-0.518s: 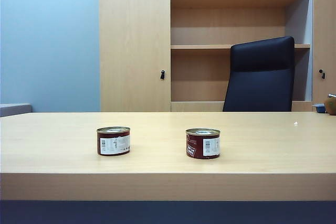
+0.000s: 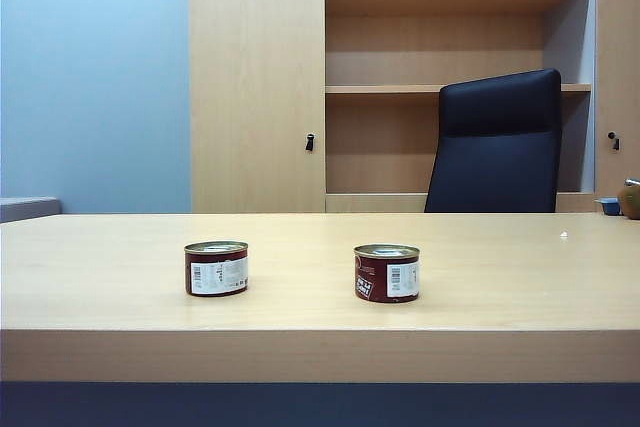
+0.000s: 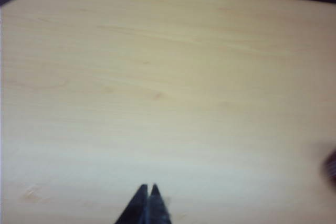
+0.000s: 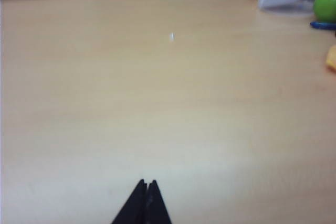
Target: Stack a can of tomatoes on the right onto the can of tomatoes on the left.
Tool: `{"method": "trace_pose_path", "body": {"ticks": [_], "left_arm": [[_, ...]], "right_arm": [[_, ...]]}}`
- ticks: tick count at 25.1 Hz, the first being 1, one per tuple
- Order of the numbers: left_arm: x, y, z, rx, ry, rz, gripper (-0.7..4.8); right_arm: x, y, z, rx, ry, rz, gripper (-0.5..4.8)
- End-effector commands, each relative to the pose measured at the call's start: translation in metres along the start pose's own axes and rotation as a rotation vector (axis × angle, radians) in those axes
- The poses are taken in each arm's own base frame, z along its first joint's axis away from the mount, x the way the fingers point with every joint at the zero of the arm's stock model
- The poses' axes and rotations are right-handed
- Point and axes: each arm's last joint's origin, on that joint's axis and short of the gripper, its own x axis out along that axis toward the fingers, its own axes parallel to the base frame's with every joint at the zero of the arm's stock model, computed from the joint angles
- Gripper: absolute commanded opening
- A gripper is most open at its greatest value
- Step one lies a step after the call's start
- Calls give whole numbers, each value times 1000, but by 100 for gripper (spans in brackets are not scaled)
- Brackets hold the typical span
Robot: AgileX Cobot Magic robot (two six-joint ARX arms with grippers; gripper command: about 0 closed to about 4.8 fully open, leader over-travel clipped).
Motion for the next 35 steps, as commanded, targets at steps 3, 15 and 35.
{"method": "trace_pose_path", "body": {"ticks": [3,15,35], "left_arm": [[-20,-10,50,-70,-191,-138,-5],[-9,-25,60,-35,30,-665,-5],[29,-30,83,-17,248,-805,-5]], "right_arm": [[-26,5,62,68,-203,86,-2],[-5,28,123,-176,-5,527,23],[152,192,41,-408,597,798,474]]}}
